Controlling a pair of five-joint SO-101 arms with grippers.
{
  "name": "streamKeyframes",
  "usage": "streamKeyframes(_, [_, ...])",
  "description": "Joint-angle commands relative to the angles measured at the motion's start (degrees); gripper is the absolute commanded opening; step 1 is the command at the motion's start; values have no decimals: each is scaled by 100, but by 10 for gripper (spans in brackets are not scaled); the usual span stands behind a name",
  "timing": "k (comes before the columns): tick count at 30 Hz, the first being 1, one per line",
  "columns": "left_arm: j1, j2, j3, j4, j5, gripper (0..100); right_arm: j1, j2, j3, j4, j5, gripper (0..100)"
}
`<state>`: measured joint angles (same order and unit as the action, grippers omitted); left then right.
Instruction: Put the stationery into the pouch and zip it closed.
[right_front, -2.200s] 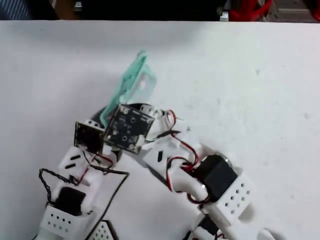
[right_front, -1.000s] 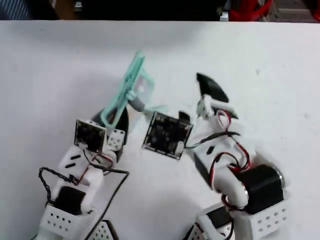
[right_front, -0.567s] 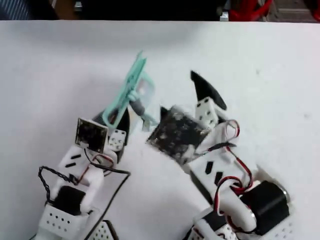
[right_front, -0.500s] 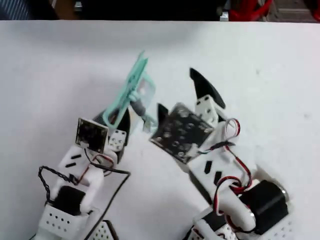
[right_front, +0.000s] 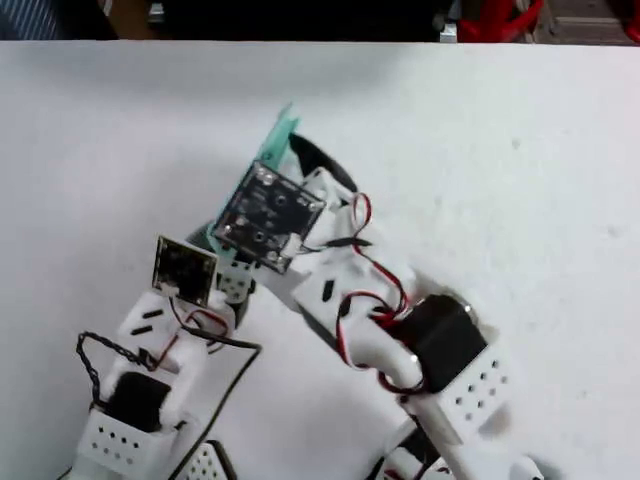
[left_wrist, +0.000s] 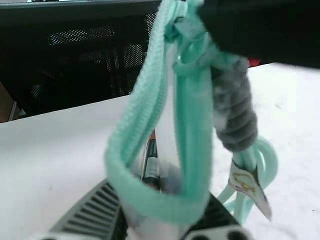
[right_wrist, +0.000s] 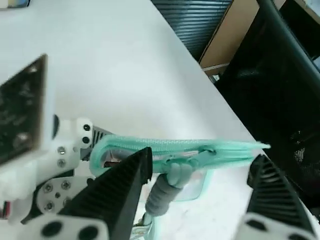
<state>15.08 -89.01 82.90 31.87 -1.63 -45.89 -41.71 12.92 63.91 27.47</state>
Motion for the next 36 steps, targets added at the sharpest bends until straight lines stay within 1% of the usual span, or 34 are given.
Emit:
streamKeyframes(1, [84,-40,-273,18,-53,23,-40,101,97,-145,-35,260])
streamKeyframes(6, [84,-40,-273,18,-53,23,-66,-4,237,48,-35,111])
streamKeyframes(13, [101,-40,-273,18,-53,23,136,286,237,-22,-35,91])
streamKeyframes(16, [84,-40,-290,18,-35,28,356,409,211,-136,-44,9])
streamKeyframes(18, [84,-40,-290,18,-18,61,549,382,202,-233,-44,23])
streamKeyframes(20, [75,-40,-290,44,62,129,655,268,202,-321,-44,18])
streamKeyframes(22, [-4,-40,-290,53,484,186,813,145,202,-400,-158,19])
streamKeyframes(25, [-233,-40,-299,18,993,233,1086,31,202,-593,-527,19])
streamKeyframes(29, [-286,-40,-422,18,1029,238,1121,75,202,-673,-633,19])
streamKeyframes(32, [-251,-40,-422,9,1011,238,1218,84,202,-831,-1169,19])
streamKeyframes(34, [-215,-40,-396,-193,1002,236,1262,92,202,-831,-1398,19])
streamKeyframes(36, [-84,-31,-369,-404,985,211,1138,92,237,-804,-1407,19])
